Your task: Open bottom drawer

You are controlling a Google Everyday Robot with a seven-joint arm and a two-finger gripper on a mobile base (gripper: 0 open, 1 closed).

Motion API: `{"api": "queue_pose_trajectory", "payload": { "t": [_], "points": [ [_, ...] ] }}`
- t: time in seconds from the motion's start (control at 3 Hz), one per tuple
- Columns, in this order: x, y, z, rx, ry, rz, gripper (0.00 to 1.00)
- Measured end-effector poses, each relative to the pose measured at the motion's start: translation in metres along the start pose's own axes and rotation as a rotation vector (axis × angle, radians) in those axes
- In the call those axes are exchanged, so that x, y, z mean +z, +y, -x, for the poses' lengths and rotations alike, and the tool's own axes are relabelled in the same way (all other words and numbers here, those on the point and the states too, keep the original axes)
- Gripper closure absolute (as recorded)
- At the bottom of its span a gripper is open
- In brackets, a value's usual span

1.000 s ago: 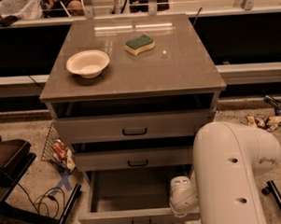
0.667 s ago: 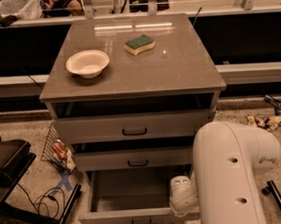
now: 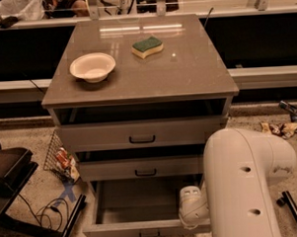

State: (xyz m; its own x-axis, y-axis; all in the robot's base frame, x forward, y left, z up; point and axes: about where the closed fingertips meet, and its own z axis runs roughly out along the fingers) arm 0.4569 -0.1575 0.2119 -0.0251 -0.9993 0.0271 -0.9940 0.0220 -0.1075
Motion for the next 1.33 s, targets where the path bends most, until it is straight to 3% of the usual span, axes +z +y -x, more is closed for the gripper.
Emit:
{"api": "queue_pose_trajectory", "payload": {
  "t": [0.33,0.67,1.0,1.33],
  "points": [
    [0.001,0.001,0.000,0.000,0.000,0.002,0.64],
    [-0.003,-0.004,-0.002,-0.004,0.011,-0.005,0.87],
    [-0.018,-0.023,-0.006,-0.018,0.027,-0.040,1.00],
    [-0.025,-0.049,-0.008,-0.036,0.010,-0.090,1.00]
  ]
}}
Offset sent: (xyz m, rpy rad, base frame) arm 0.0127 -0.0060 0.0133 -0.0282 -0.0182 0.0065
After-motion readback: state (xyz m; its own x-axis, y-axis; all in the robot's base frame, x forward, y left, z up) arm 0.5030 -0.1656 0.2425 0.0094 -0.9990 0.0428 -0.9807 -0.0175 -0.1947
